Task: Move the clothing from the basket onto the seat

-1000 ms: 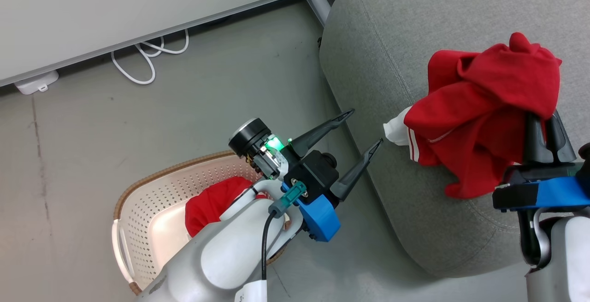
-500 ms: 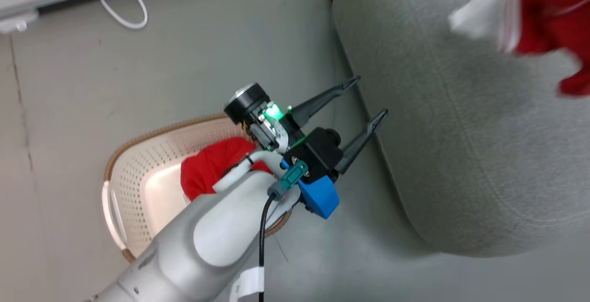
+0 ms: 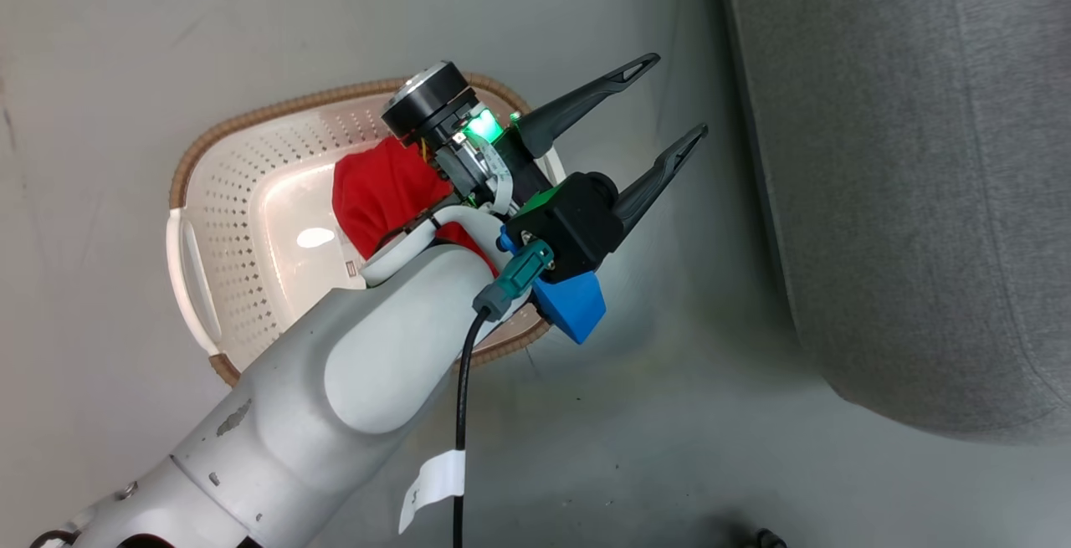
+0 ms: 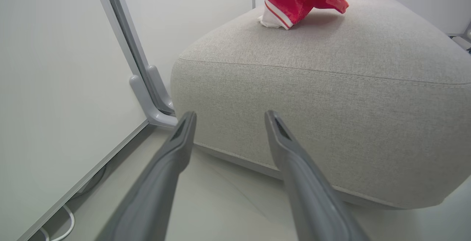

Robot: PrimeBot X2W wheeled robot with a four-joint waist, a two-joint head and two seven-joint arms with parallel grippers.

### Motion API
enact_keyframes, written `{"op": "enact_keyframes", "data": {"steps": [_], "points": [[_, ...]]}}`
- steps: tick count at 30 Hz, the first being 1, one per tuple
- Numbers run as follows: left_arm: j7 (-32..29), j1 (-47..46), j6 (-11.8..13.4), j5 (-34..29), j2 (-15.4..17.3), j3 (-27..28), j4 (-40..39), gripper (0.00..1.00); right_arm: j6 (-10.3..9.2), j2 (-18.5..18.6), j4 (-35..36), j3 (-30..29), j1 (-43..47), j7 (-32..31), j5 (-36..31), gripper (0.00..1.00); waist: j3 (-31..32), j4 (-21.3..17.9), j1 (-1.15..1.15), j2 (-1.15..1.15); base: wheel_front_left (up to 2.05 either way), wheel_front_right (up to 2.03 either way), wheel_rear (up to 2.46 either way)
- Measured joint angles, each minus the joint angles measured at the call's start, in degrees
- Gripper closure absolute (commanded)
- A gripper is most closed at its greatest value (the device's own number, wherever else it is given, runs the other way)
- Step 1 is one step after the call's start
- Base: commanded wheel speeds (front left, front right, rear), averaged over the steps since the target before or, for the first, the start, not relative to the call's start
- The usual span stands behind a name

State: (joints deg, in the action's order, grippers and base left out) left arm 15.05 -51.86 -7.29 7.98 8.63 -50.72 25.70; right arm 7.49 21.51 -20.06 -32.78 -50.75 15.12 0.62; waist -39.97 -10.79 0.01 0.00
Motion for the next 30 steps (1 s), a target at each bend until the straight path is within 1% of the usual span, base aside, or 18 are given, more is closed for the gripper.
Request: {"op": "enact_keyframes", "data": {"steps": [4, 10, 11, 12, 16, 22, 25, 27, 30], "points": [[0.0, 0.0, -0.1, 0.0, 0.4, -0.2, -0.1, 0.00, 0.00, -0.6, -6.7, 0.1, 0.4, 0.0, -1.3, 1.00, -1.7, 0.6, 0.00, 0.00, 0.00, 0.00, 0.00], [0.0, -0.2, -0.1, 0.3, 0.9, -0.3, -0.1, 0.00, 0.00, -2.3, -14.4, 0.0, 2.2, 0.0, -2.1, 1.00, -1.7, 0.7, 0.00, 0.00, 0.00, 0.00, 0.00], [0.0, -0.2, 0.0, 0.4, 1.0, -0.3, -0.1, 0.00, 0.00, -2.6, -15.2, 0.0, 2.4, 0.0, -2.1, 0.79, -1.6, 0.6, 0.00, 0.00, 0.00, 0.00, 0.00], [0.0, -0.2, 0.1, 0.5, 1.2, -0.3, -0.1, 0.00, 0.00, -2.9, -15.7, -0.1, 2.6, 0.0, -2.1, 0.00, -1.5, 0.6, 0.00, 0.00, 0.00, 0.00, 0.00], [0.0, 0.3, 0.6, 1.1, 1.7, -0.1, 0.0, 0.00, 0.00, -4.0, -13.8, 0.0, 4.6, 0.0, -2.1, 0.00, -0.2, 0.3, 0.00, 0.00, 0.00, 0.00, 0.00], [0.0, 3.4, 2.2, 2.8, 1.5, 2.0, -1.2, 0.00, 0.00, -5.2, -7.4, 1.3, 13.8, 0.0, -2.0, 0.00, 3.9, 0.2, -0.01, 0.00, 0.00, 0.00, 0.00], [0.0, 6.1, 3.1, 4.3, 1.2, 3.9, -2.2, 0.00, 0.00, -6.3, -2.0, 2.4, 18.8, 0.0, -2.1, 0.00, 6.9, 0.3, -0.01, 0.00, 0.00, 0.00, 0.00], [0.0, 8.1, 3.8, 5.3, 1.0, 5.8, -2.9, 0.00, 0.00, -7.4, 2.1, 3.3, 21.0, 0.0, -1.9, 0.00, 9.1, 0.4, -0.01, 0.00, 0.00, 0.00, 0.00], [0.0, 11.1, 4.8, 6.1, 1.3, 9.0, -3.9, 0.00, 0.00, -9.9, 7.7, 6.2, 24.3, 0.0, -1.6, 0.00, 12.5, 0.8, -0.02, 0.00, 0.00, 0.00, 0.00]]}}
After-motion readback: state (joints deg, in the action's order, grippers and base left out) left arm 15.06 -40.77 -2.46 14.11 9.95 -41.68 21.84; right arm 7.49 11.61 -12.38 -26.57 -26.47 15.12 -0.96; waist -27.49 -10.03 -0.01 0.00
